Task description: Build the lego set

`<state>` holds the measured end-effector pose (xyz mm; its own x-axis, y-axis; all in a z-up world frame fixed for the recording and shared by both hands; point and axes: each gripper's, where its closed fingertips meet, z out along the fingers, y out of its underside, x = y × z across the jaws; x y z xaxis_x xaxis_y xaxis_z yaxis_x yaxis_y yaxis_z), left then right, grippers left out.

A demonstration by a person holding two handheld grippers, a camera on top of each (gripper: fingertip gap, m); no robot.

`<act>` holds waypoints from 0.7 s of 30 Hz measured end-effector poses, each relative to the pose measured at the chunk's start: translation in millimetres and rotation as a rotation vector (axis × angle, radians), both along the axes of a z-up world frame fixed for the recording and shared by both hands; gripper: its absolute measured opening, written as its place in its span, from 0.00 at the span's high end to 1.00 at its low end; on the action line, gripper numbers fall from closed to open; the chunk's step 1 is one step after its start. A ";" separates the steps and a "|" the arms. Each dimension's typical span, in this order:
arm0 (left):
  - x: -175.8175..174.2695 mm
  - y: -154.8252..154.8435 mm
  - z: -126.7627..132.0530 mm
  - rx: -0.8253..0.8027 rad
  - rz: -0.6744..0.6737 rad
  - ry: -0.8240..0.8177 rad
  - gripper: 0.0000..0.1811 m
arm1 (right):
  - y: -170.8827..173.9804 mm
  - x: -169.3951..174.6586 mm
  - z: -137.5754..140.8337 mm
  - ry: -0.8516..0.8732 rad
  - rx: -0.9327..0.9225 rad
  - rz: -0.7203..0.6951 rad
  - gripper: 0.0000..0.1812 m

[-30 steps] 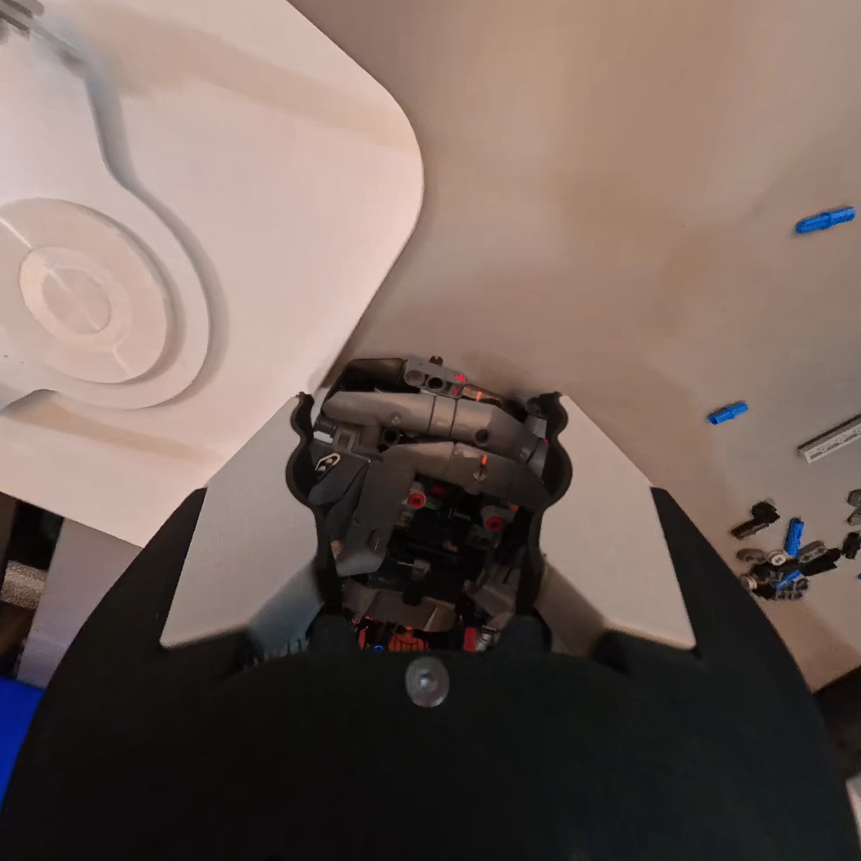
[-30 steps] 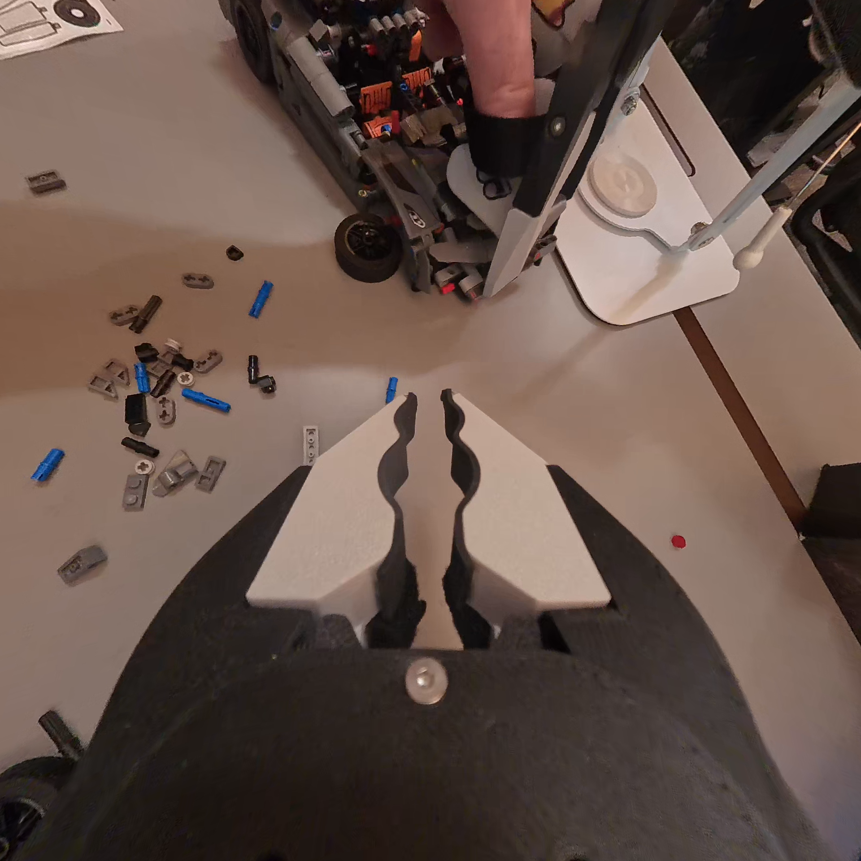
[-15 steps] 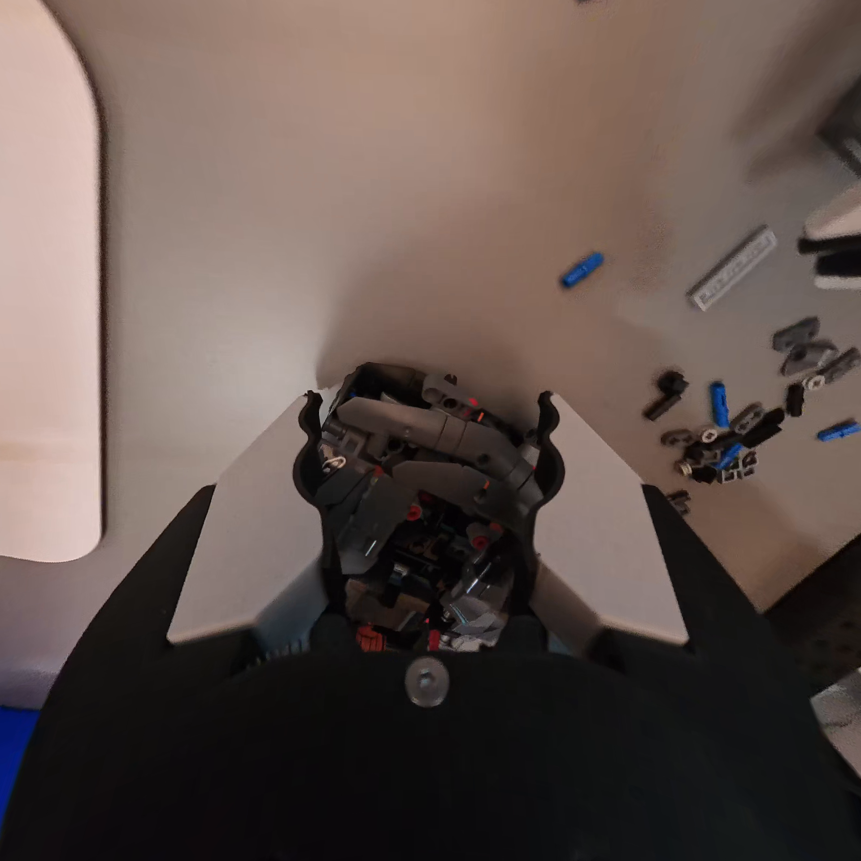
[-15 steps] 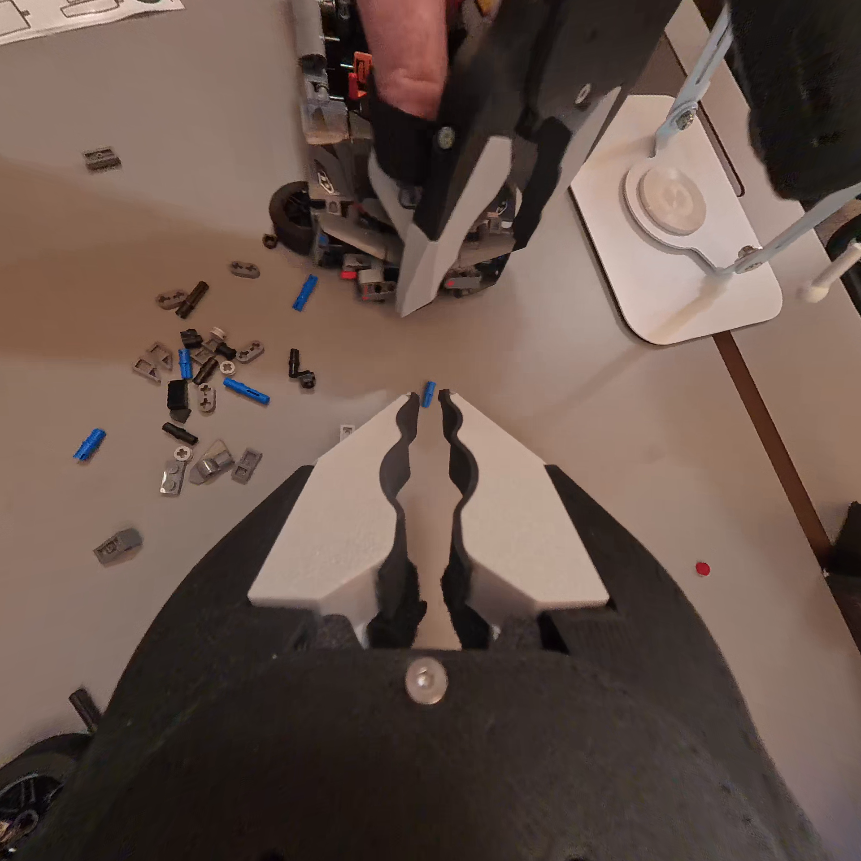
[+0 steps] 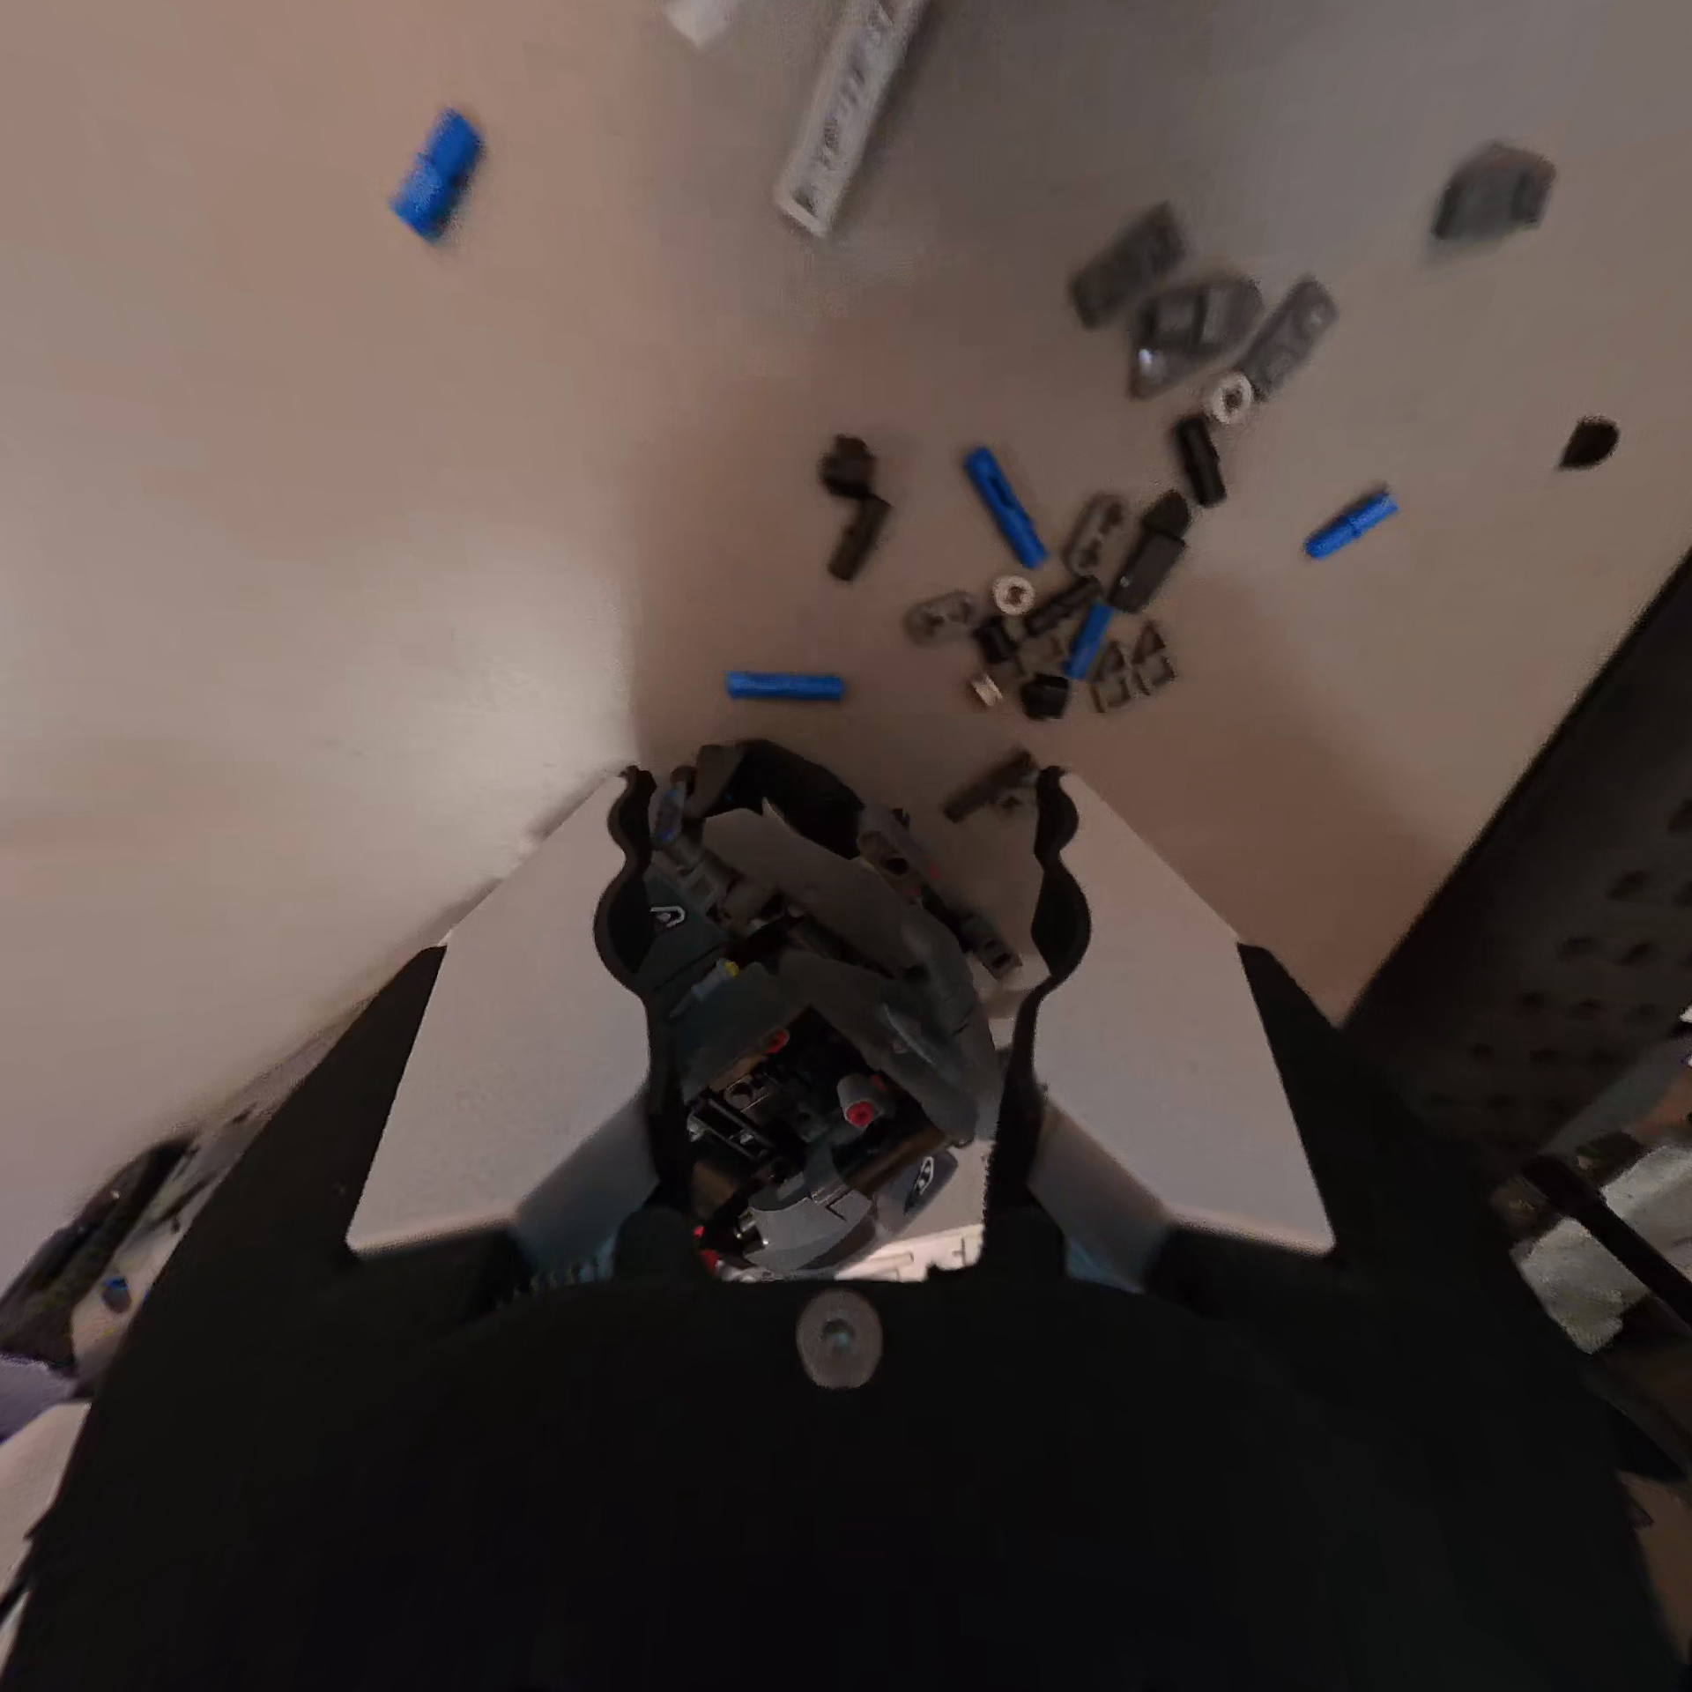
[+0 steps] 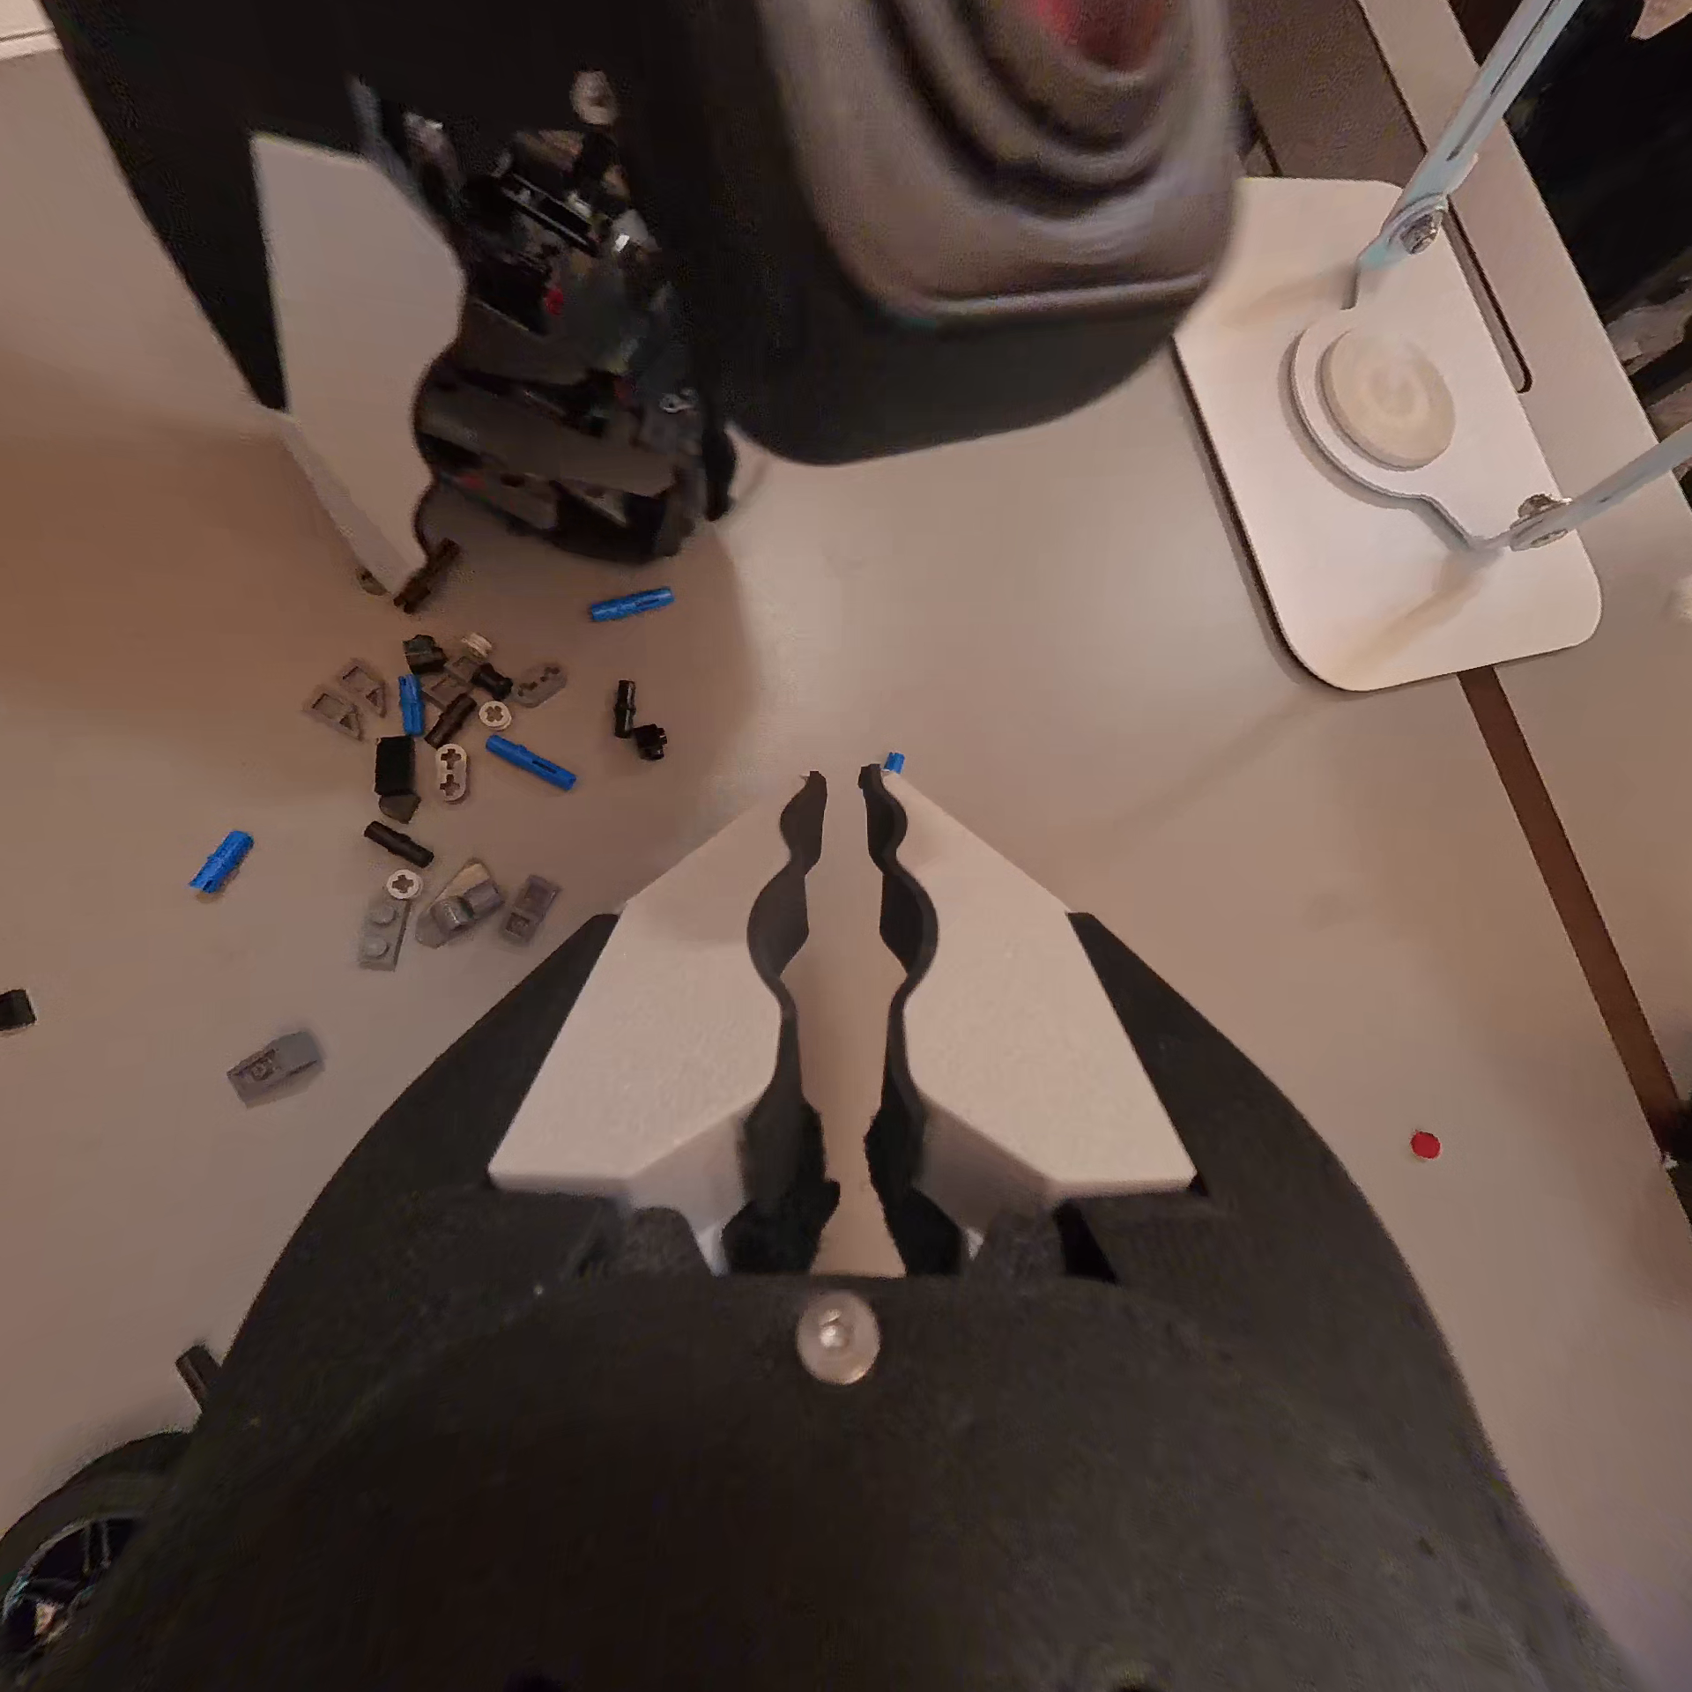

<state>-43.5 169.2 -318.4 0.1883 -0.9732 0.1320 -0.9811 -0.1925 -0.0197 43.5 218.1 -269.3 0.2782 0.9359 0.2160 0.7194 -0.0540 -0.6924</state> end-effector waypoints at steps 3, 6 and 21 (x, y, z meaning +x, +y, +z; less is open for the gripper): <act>-13.9 -20.9 0.1 -0.020 -0.030 0.025 0.60 | -1.9 -1.3 1.5 0.009 -0.006 0.002 0.97; -21.6 -31.3 -0.4 0.009 -0.044 -0.004 0.61 | -6.3 -5.6 3.0 0.017 -0.011 0.014 0.97; -59.8 -11.0 39.0 0.476 0.146 -0.033 0.44 | -20.5 -16.6 27.2 0.072 0.007 0.032 0.97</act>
